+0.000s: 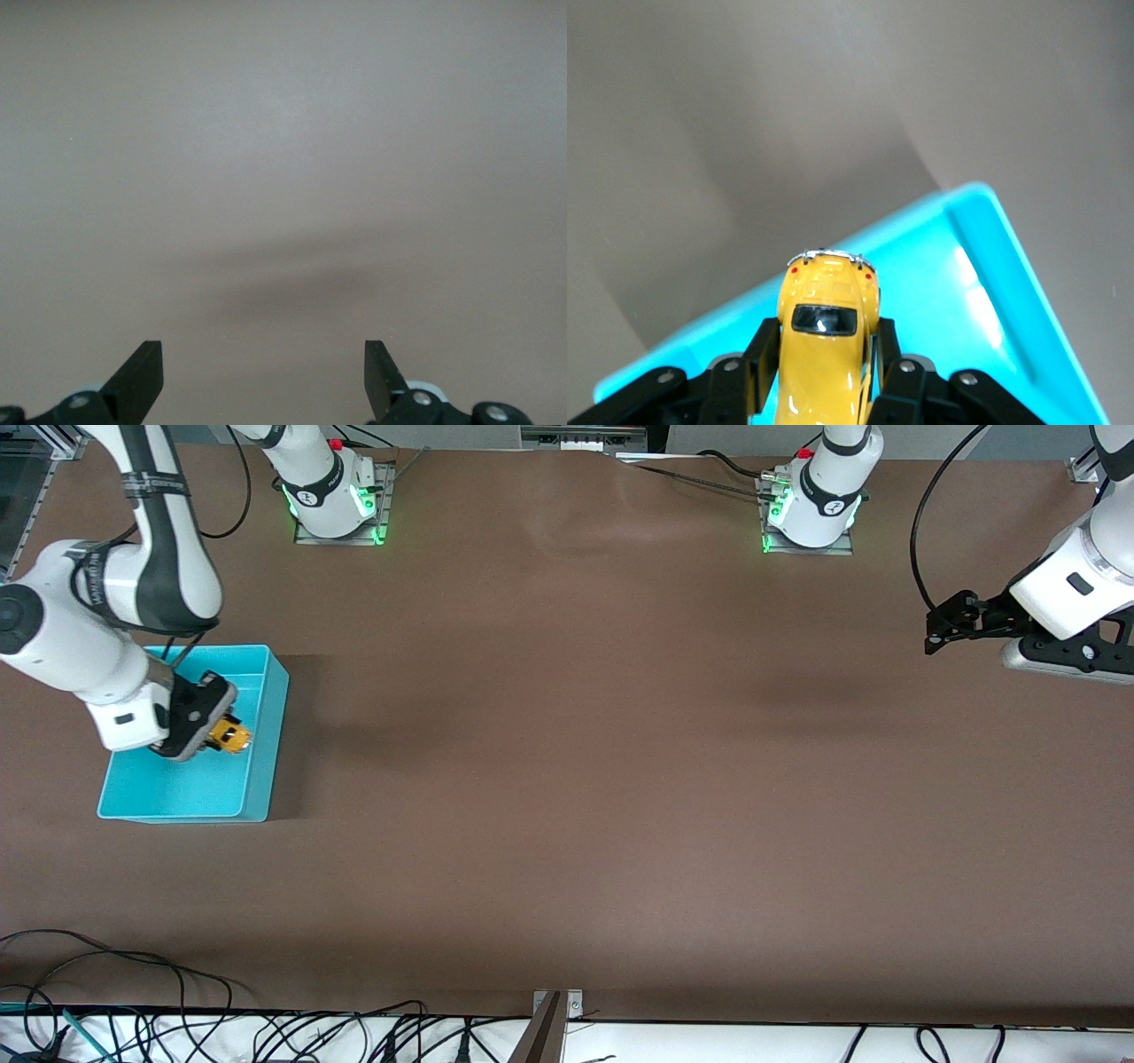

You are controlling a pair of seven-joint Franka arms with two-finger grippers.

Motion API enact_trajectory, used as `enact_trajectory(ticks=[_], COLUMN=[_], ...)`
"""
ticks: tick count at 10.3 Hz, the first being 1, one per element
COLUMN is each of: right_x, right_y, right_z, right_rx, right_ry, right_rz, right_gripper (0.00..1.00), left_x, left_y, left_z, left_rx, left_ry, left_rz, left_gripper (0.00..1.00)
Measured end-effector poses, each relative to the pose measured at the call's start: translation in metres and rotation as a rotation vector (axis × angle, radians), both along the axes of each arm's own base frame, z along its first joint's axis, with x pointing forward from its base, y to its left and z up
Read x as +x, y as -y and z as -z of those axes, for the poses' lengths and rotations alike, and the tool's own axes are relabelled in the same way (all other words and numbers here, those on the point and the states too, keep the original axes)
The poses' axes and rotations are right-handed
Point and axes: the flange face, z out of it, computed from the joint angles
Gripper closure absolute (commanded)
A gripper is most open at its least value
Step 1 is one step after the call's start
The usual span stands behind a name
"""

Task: Wind up and store yellow beetle car
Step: 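Lower the car into the cyan bin with the right gripper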

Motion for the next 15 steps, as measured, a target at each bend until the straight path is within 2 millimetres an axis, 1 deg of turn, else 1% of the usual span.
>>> enact_trajectory(ticks=[1,2,4,5,6,7,9,10,15], right_x=[-0.006,-0.012,-0.025,-0.029,-0.031,-0.033,-0.037,-0.038,-0.039], right_y=[0.021,0.033,0.039,0.042,0.047,0.053,0.065,0.068,0.067], right_z=[0.010,0.027,0.073,0.092,0.106,0.116,0.127,0.130,0.137], right_rx=[-0.010,-0.022,-0.054,-0.071,-0.084,-0.092,-0.099,-0.101,-0.104], right_ry=[-0.004,0.003,0.011,0.005,-0.007,-0.020,-0.041,-0.047,-0.059], right_rz=[0.027,0.044,0.047,0.038,0.030,0.032,0.046,0.050,0.047], right_gripper=[1.00,1.00,1.00,1.00,1.00,1.00,1.00,1.00,1.00], left_x=[0.000,0.000,-0.001,-0.002,-0.002,-0.002,-0.002,-0.002,-0.002], left_y=[0.000,0.000,0.000,0.000,0.000,0.000,0.000,0.000,0.000], left_z=[0.000,0.000,0.000,0.000,0.001,0.001,0.000,0.000,0.000], left_rx=[0.000,0.000,0.000,0.001,0.001,0.001,0.001,0.001,0.001], left_ry=[-0.001,-0.001,-0.008,-0.016,-0.020,-0.020,-0.020,-0.020,-0.020], left_rz=[0.000,0.000,0.000,0.000,0.000,0.000,0.000,0.000,0.000], left_gripper=[0.00,0.00,0.00,0.00,0.00,0.00,0.00,0.00,0.00])
